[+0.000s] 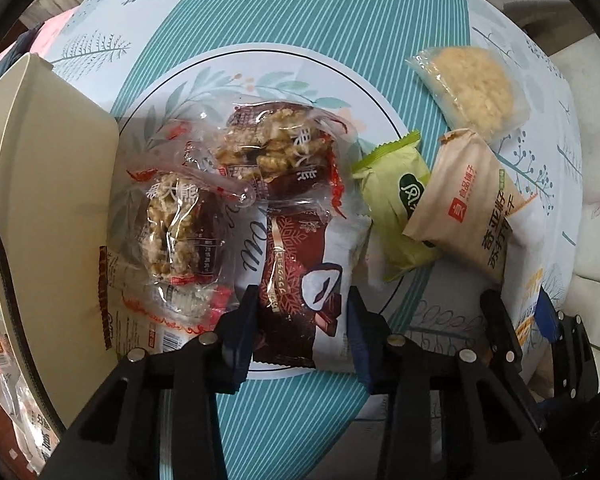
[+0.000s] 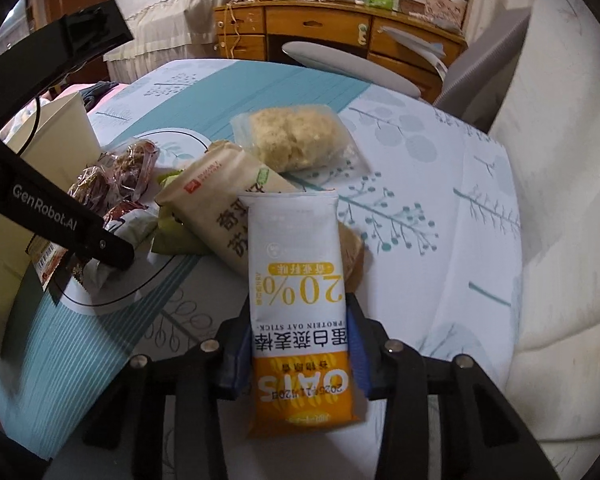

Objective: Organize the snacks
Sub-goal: 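Grasp the brown chocolate wrapper with the left tool while the right grasps the oat stick bag, then carry both snacks over the white tray and open both tools inside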

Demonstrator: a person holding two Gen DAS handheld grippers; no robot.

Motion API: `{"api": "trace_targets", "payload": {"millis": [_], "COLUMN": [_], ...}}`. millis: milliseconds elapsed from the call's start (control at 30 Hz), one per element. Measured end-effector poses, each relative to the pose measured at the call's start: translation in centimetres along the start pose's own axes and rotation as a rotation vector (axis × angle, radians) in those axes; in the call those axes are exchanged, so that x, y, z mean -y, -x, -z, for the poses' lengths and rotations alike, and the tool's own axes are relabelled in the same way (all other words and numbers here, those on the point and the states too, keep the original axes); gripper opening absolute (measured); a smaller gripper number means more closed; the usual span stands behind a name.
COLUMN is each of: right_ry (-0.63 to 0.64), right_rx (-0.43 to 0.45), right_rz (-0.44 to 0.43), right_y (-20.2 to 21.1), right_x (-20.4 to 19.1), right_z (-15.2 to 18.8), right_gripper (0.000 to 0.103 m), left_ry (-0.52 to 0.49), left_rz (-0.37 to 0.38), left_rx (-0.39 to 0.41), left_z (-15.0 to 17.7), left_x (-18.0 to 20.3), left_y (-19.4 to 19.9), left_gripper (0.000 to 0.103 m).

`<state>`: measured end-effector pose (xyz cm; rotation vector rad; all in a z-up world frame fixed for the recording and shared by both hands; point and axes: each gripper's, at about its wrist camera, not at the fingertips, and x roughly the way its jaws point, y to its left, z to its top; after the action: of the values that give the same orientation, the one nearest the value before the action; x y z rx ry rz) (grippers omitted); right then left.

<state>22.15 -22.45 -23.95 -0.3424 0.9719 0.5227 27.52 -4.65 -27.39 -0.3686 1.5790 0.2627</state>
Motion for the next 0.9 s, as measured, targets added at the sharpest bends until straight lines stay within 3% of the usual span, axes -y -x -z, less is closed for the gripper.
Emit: {"api": "trace_targets", "payload": {"millis": [333, 600, 900], "right_ry": [-0.154, -0.358, -0.533], "right_rx": [-0.077, -0.127, -0.168], "right_rz": [-0.022, -0.086, -0.115], "right_y": [1.3, 3.0, 5.0], "right_x": [0.7, 1.4, 1.0], "right_z": [1.4, 3.2, 4.4], "right_gripper": [0.040, 0.040, 0.040], "left_ry": [0.012, -0.025, -0.089], "left_rz": [0.013, 0.042, 0.106], "left_rx": [-0.034, -0.047, -0.005], "left_z": [2.6, 5.8, 10.5], "left_x": [-0.2, -0.1, 0.0], "left_y": [0.4, 2.1, 5.6], "left_gripper": [0.034, 0.032, 0.032]}}
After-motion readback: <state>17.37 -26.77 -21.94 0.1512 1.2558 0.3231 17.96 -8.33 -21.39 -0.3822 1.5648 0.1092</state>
